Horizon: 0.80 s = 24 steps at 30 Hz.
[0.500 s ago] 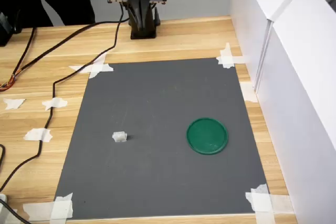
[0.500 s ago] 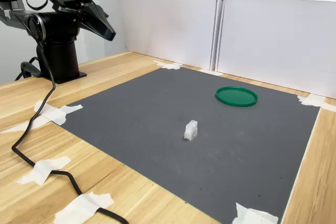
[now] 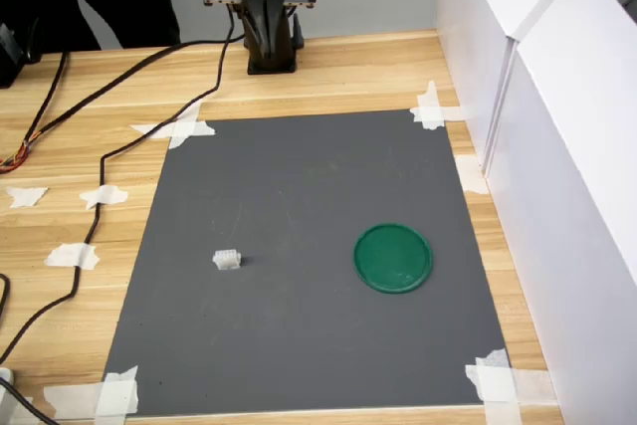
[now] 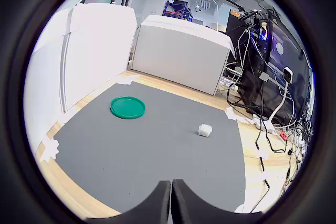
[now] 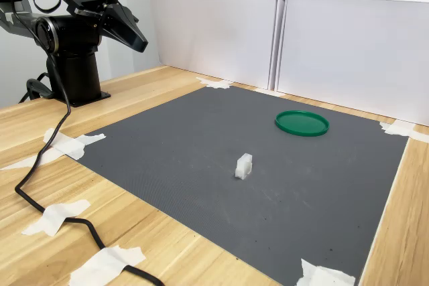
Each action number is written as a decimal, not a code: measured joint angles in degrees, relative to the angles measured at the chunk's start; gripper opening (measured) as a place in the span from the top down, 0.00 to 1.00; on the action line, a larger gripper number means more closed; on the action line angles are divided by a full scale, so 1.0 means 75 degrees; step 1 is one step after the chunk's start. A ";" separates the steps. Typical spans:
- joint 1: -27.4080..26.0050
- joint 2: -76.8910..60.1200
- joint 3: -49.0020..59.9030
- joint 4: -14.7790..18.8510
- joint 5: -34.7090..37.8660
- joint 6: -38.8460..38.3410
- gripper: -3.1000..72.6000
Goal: Grasp a white terminal and put it on the green lid.
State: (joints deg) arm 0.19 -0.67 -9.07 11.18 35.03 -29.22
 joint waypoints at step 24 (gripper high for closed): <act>0.0000 0.1864 -0.1432 0.0000 -0.0116 0.0000 0.98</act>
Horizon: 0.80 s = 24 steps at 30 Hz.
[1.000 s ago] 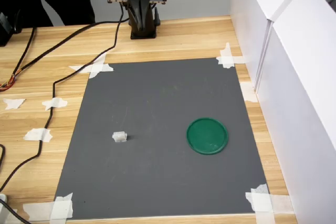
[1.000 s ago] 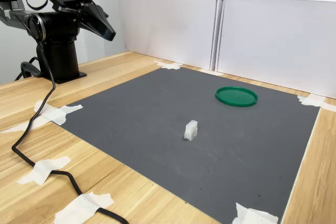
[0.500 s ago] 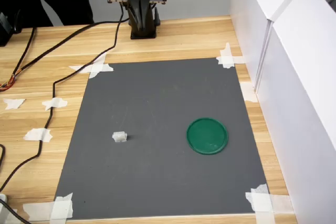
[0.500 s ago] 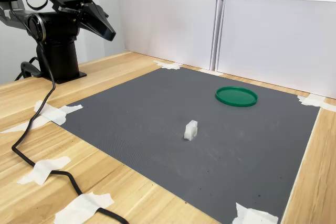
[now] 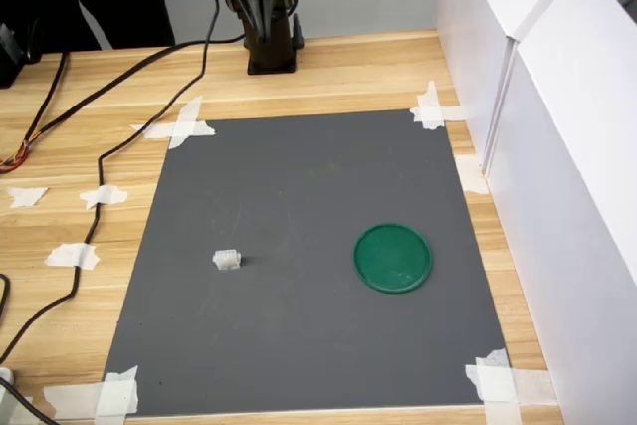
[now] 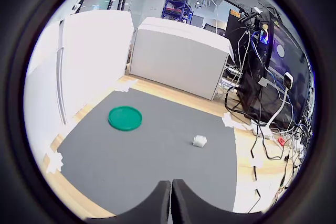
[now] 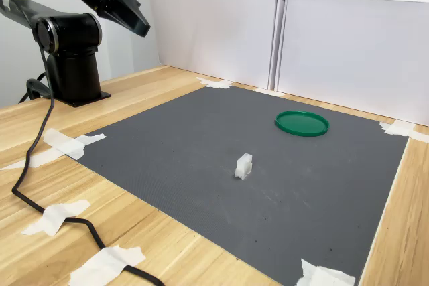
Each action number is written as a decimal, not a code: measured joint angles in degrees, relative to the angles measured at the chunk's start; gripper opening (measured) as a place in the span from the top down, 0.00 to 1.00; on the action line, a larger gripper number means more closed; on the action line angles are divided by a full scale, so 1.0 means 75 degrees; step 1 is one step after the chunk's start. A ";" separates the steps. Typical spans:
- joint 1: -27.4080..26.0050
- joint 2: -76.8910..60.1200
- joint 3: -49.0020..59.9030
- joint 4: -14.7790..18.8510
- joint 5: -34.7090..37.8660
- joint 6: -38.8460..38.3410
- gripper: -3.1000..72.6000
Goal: Grasp a white terminal and put it on the green lid.
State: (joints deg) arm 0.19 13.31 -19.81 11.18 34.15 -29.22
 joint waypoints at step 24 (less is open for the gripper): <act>-0.0306 0.5262 -0.3843 0.0197 0.3077 -0.0318 0.72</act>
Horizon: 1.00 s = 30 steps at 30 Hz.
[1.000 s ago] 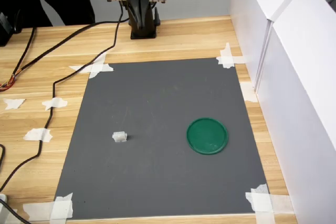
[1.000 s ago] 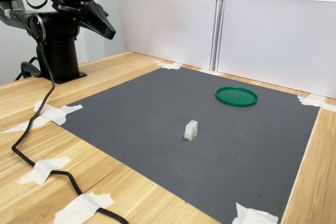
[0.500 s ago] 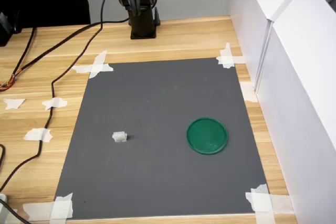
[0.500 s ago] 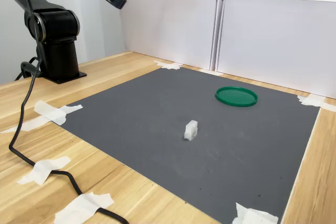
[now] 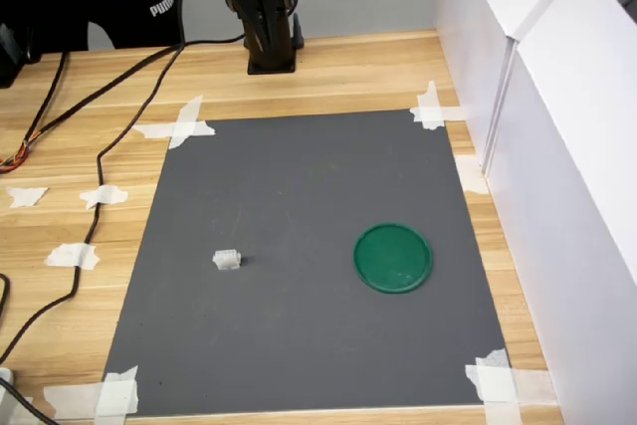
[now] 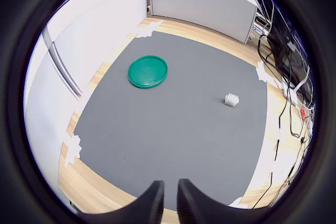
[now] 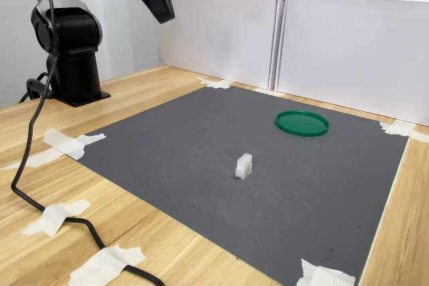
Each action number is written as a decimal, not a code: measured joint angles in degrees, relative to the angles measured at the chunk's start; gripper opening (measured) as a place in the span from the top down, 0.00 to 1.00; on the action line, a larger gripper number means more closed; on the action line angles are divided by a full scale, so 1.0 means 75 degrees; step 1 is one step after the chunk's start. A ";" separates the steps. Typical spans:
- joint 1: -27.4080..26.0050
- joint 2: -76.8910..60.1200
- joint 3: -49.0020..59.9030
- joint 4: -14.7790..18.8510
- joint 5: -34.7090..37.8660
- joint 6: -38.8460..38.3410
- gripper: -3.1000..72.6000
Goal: Grasp a white terminal and put it on the green lid.
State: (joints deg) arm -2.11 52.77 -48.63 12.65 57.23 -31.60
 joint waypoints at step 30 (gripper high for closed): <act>-0.0815 0.4295 -0.4702 -0.0384 0.1640 0.0725 0.03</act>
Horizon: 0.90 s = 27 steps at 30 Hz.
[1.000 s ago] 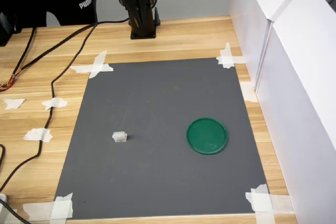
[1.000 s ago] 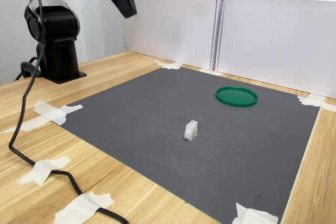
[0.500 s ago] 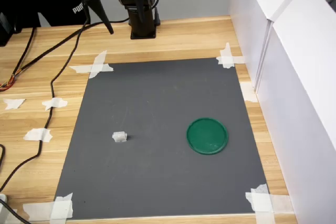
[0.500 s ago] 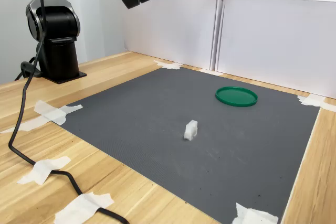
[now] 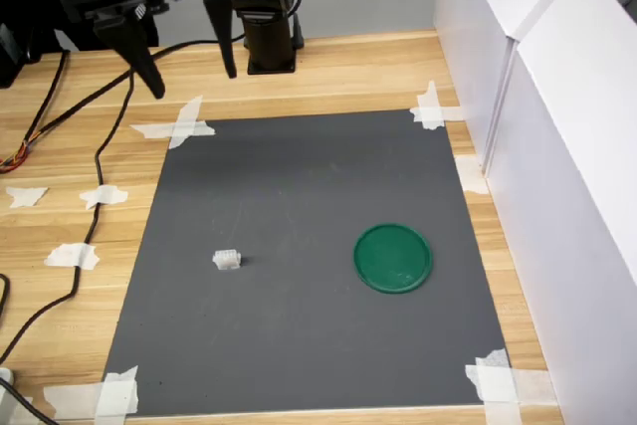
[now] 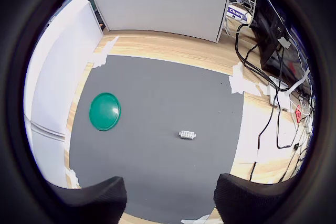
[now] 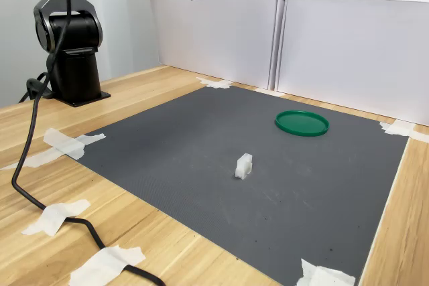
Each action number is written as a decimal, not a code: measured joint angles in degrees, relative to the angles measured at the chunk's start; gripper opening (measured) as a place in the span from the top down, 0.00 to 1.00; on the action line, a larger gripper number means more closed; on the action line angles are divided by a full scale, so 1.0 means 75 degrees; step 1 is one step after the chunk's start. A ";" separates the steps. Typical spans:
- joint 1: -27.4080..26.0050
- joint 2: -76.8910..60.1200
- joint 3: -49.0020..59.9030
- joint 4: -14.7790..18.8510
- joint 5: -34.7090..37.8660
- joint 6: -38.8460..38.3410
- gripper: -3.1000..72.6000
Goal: Grasp a white terminal and put it on the green lid.
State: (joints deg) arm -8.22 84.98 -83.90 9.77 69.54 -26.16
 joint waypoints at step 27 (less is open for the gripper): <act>0.0088 0.1615 -0.0140 -0.0421 -0.0994 0.0042 0.03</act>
State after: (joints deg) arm -7.56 97.10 -84.95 6.61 62.08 -25.85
